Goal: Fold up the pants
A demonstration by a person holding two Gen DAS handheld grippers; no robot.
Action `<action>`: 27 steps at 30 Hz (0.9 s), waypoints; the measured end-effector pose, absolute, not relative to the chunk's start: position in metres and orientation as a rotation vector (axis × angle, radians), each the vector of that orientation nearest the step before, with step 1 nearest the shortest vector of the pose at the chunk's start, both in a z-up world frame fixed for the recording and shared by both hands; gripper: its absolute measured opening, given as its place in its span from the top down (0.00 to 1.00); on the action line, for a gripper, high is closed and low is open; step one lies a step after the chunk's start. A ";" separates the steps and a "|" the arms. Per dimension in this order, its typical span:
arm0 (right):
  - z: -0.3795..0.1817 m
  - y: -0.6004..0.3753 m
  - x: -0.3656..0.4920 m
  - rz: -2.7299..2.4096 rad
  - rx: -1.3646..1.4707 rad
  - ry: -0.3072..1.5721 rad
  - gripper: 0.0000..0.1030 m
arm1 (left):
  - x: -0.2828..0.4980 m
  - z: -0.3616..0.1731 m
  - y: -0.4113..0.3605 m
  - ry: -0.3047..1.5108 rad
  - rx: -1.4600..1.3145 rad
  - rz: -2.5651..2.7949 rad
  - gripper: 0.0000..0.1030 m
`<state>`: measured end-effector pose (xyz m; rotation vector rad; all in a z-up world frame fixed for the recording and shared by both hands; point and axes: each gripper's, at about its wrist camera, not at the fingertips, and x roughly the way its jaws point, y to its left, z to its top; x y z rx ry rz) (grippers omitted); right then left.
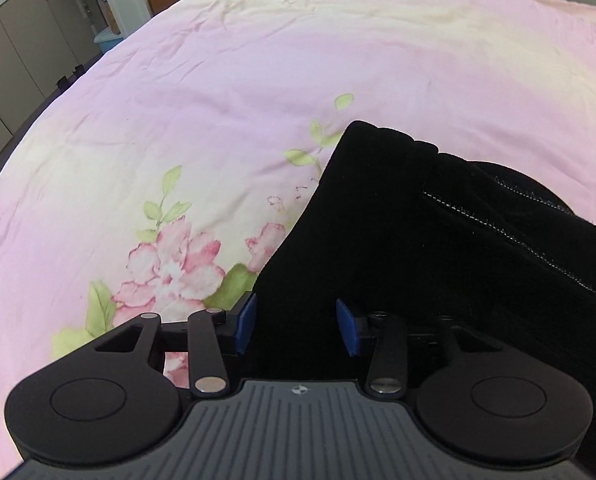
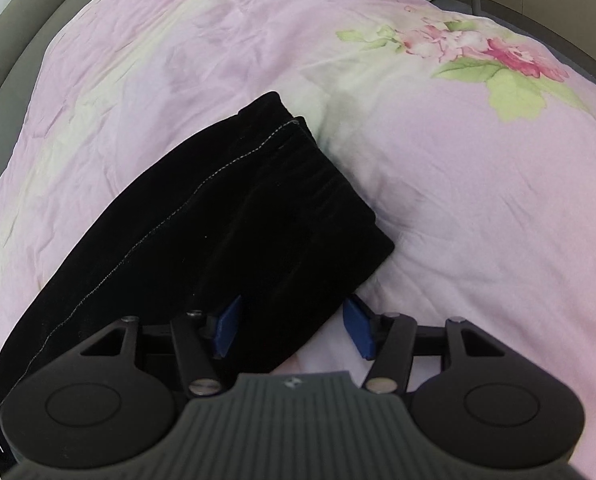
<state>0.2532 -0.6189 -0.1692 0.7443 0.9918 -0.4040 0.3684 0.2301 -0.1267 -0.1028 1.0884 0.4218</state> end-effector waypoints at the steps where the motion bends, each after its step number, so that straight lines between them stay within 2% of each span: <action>1: -0.170 -0.621 0.252 -0.407 0.760 0.986 0.48 | 0.370 -0.127 0.230 1.090 -0.087 0.415 0.52; 5: -0.179 -0.634 0.246 -0.426 0.850 0.941 0.48 | 0.366 -0.125 0.228 1.095 -0.035 0.394 0.51; 8: -0.186 -0.645 0.245 -0.439 0.933 0.916 0.49 | 0.359 -0.116 0.216 1.078 0.070 0.394 0.47; 14: -0.199 -0.654 0.245 -0.417 1.011 0.883 0.49 | 0.341 -0.081 0.181 0.967 0.142 0.371 0.47; 17: -0.204 -0.656 0.239 -0.400 1.044 0.857 0.54 | 0.329 -0.064 0.146 0.922 0.131 0.288 0.47; 21: -0.203 -0.656 0.233 -0.378 1.058 0.828 0.72 | 0.316 -0.067 0.084 0.944 0.137 0.096 0.47; 23: -0.196 -0.653 0.231 -0.358 1.039 0.816 0.77 | 0.302 -0.070 0.050 0.945 0.146 -0.023 0.48; 24: -0.191 -0.653 0.228 -0.348 1.023 0.808 0.78 | 0.295 -0.071 0.031 0.943 0.145 -0.086 0.54; 27: -0.166 -0.648 0.223 -0.307 0.959 0.783 0.80 | 0.275 -0.082 -0.012 0.952 0.088 -0.264 0.65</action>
